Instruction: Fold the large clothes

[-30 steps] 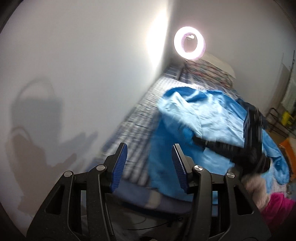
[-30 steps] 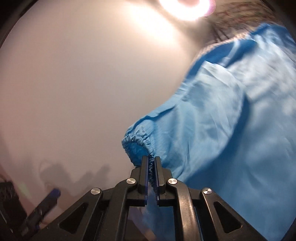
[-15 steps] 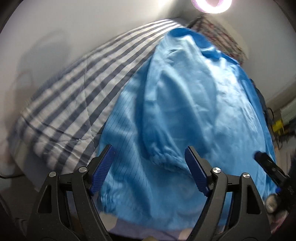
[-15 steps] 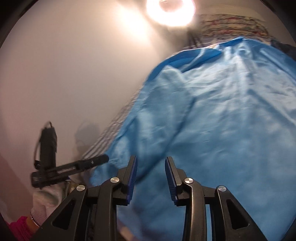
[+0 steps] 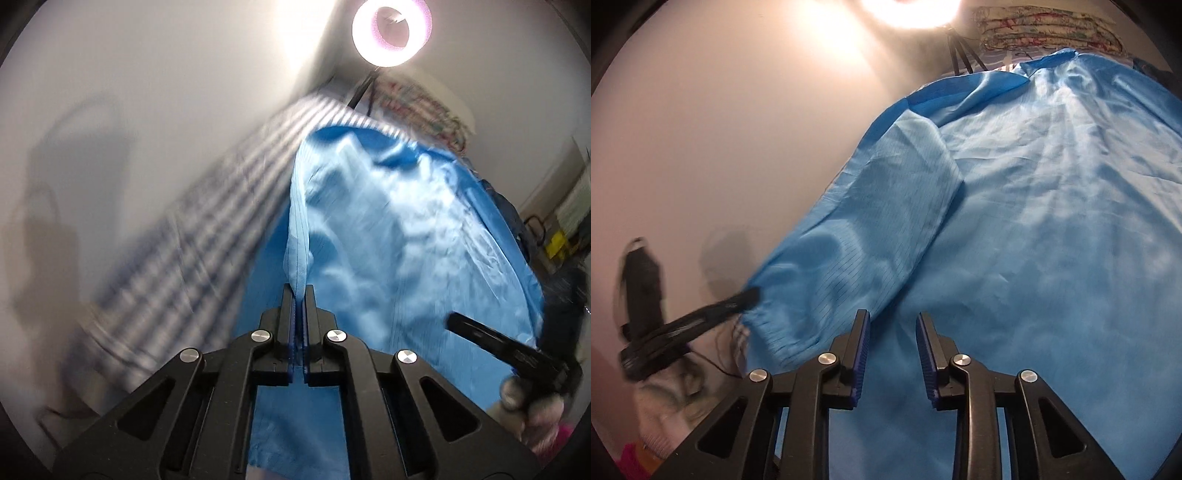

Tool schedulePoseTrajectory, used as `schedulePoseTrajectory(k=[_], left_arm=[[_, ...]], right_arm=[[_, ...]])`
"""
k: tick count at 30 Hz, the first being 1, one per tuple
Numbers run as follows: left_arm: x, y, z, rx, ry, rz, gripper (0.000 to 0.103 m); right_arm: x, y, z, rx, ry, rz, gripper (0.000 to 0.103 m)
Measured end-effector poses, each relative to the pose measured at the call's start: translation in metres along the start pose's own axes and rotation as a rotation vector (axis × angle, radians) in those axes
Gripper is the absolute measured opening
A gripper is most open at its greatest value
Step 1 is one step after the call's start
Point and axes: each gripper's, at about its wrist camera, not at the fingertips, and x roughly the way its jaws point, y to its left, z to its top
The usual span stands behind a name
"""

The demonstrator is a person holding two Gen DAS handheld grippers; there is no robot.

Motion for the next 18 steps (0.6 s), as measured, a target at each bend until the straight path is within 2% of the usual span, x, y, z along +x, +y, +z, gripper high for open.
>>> schedulePoseTrajectory(k=[1, 5, 11, 15, 16, 18], left_arm=[[-0.009, -0.004, 0.006, 0.051, -0.014, 0.014, 0.000], [-0.033, -0.010, 0.019, 0.147, -0.069, 0.051, 0.000], [-0.069, -0.034, 0.020, 0.258, -0.146, 0.016, 0.000], [-0.090, -0.064, 0.011, 0.398, -0.202, 0.015, 0.000], [-0.093, -0.069, 0.007, 0.419, -0.200, 0.008, 0.000], [-0.097, -0.076, -0.008, 0.464, -0.189, -0.013, 0.000]], right_arm=[[0.007, 0.002, 0.005, 0.010, 0.001, 0.012, 0.028], [0.042, 0.015, 0.022, 0.026, 0.035, 0.044, 0.028], [0.095, 0.020, 0.040, 0.176, 0.090, 0.182, 0.027], [0.126, 0.021, 0.051, 0.258, 0.134, 0.288, 0.028], [0.130, 0.021, 0.053, 0.279, 0.138, 0.319, 0.028], [0.121, 0.014, 0.052, 0.313, 0.120, 0.327, 0.029]])
